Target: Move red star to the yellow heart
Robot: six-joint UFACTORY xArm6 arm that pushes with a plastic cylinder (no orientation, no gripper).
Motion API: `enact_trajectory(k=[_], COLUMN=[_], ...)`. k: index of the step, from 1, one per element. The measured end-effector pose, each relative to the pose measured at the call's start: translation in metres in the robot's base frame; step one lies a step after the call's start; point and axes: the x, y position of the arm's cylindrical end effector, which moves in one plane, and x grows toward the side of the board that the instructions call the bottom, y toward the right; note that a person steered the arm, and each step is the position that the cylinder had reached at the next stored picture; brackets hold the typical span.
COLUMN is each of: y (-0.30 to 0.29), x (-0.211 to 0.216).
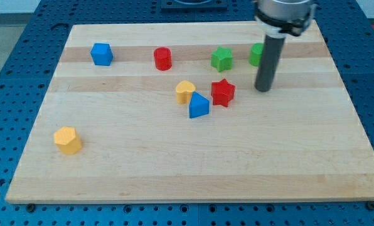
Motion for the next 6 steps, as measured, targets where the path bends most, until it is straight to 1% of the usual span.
enact_trajectory(k=[1,6], y=[-0.001,-0.092], x=[0.021,0.022])
